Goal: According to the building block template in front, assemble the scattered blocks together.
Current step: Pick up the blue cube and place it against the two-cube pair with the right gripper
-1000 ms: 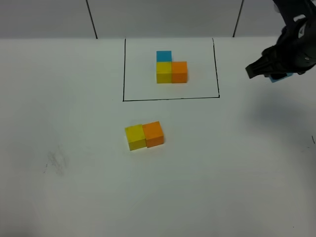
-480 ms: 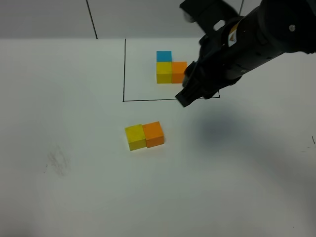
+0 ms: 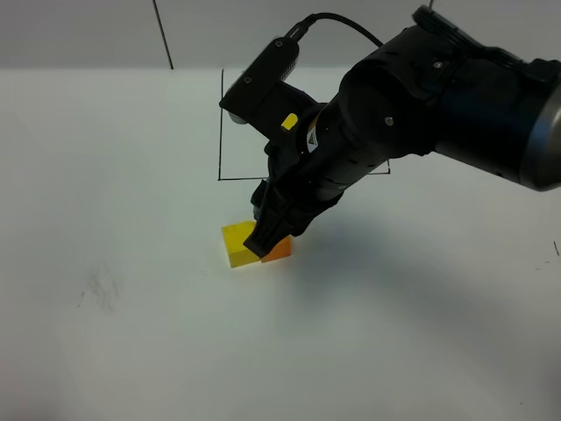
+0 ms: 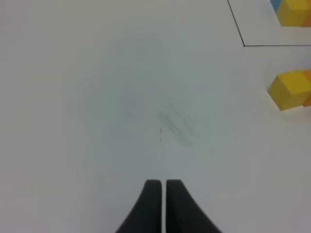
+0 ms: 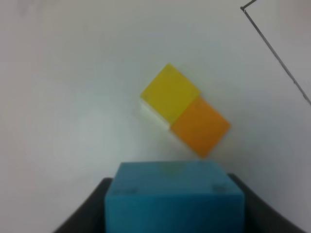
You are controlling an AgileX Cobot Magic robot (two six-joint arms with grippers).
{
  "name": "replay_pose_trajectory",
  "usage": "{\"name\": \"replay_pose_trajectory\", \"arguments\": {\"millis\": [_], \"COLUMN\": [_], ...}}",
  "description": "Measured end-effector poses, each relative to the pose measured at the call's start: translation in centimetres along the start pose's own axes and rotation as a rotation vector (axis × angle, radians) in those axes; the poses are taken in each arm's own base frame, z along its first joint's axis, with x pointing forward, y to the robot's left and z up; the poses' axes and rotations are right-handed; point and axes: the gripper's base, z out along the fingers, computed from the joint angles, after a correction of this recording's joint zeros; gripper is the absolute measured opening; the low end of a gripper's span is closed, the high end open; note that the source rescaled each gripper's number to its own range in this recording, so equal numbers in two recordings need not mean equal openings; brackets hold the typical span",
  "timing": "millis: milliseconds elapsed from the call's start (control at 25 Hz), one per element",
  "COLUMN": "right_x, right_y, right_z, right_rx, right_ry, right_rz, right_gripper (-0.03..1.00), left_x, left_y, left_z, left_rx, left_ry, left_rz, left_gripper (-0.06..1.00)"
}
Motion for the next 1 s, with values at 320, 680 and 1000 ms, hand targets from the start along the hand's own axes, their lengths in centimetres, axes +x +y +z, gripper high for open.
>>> {"name": "replay_pose_trajectory", "arguments": {"millis": [320, 680, 1000], "right_x": [-1.8, -3.8, -4.8], "right_y": [-2.8, -3.5, -3.8], "right_z": [2.7, 5.1, 9.2], "right_rx": [0.066, 0.064, 0.033], "right_ry": [-0.137, -0.206, -0.162], "right_rz": [0.284, 0.425, 0.485], "right_gripper": [0.46, 0.46, 0.46], "left_x": [0.0, 0.0, 0.0], "left_y": [0.0, 0.0, 0.0], "left_z": [0.0, 0.0, 0.0], "left_rx": [0.000, 0.000, 0.000], "left_ry": [0.000, 0.000, 0.000], "left_rz": [0.000, 0.000, 0.000], "left_gripper": [0.00, 0.00, 0.00]}}
